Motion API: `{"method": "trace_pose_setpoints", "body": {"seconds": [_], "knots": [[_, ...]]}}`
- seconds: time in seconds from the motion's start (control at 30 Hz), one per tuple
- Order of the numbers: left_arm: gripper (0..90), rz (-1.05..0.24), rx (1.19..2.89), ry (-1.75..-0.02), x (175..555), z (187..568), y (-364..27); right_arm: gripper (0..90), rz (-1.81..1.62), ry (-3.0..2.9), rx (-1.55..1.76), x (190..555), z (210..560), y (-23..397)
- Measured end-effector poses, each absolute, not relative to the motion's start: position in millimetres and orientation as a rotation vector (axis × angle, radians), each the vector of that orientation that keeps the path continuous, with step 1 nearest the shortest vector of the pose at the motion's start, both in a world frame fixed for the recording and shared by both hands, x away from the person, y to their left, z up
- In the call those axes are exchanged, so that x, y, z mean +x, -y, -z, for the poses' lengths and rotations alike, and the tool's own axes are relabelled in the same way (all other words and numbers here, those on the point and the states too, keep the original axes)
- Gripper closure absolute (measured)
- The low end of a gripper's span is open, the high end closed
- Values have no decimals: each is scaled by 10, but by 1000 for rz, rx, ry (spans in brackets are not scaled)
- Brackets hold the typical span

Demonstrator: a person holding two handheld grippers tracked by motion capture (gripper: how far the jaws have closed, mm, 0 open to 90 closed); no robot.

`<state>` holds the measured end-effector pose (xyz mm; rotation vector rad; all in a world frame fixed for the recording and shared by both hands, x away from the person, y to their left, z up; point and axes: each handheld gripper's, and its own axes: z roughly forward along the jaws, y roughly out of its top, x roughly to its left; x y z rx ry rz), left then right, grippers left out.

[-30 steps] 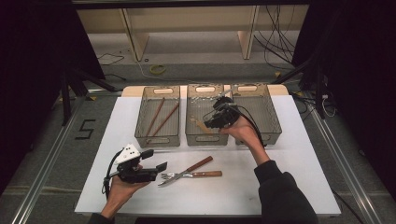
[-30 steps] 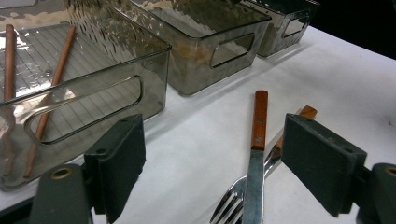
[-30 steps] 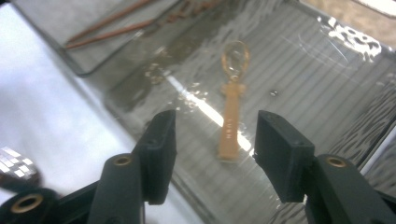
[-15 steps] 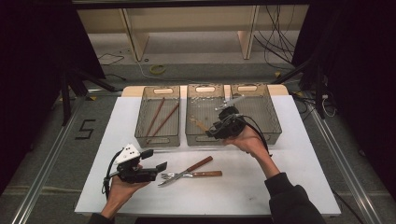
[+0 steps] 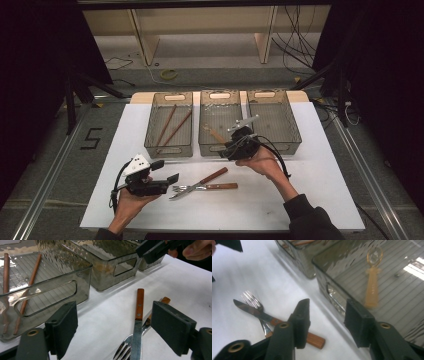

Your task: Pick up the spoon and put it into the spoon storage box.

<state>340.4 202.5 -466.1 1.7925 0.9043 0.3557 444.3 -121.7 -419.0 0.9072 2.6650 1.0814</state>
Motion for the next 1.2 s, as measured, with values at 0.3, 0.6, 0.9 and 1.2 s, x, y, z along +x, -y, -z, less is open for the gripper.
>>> {"method": "trace_pose_setpoints", "body": {"seconds": [0.3,0.6,0.9,1.2], "knots": [[213,-357,1793,-903,3407,4663,-2028,751,-1030,-2704,880,4418,4351,1089],[213,-357,1791,-902,3405,4661,-2028,862,-952,-2744,867,4438,4529,995],[213,-357,1796,-902,3406,4661,-2028,899,-912,-2779,870,4452,4638,986],[213,-357,1795,-904,3409,4666,-2035,900,-844,-2833,827,4419,4743,913]]}}
